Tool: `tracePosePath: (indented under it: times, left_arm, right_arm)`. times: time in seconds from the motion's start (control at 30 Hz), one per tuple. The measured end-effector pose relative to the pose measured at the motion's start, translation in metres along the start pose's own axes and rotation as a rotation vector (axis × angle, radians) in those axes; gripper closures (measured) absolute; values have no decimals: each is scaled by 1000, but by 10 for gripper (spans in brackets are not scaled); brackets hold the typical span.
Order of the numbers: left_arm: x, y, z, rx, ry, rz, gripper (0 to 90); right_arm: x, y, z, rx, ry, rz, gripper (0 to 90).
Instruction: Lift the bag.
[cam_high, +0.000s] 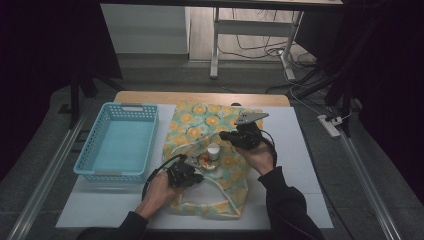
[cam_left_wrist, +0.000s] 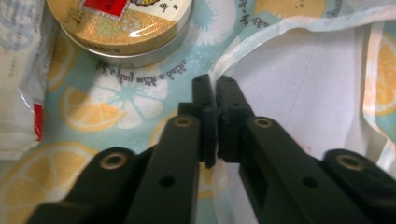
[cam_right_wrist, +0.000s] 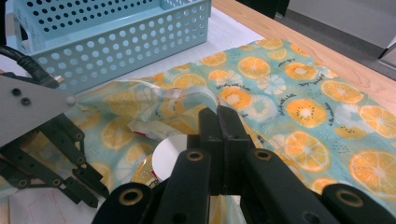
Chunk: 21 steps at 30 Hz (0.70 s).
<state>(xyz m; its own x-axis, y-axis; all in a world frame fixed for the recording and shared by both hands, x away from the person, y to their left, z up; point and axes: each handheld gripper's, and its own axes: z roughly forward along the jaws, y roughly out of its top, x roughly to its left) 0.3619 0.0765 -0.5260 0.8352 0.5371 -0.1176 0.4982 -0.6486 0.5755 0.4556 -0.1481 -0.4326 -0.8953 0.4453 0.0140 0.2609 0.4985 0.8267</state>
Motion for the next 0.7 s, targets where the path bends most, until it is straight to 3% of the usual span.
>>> tracePosePath:
  times: [0.13, 0.7]
  left_arm:
    - [2, 2, 0, 8, -18, -56, 892]
    - [15, 11, -28, -83, -112, -165, 894]
  right_arm:
    - [-1, 0, 0, 4, 4, 4, 900]
    - [0, 5, -7, -13, 5, 11, 900]
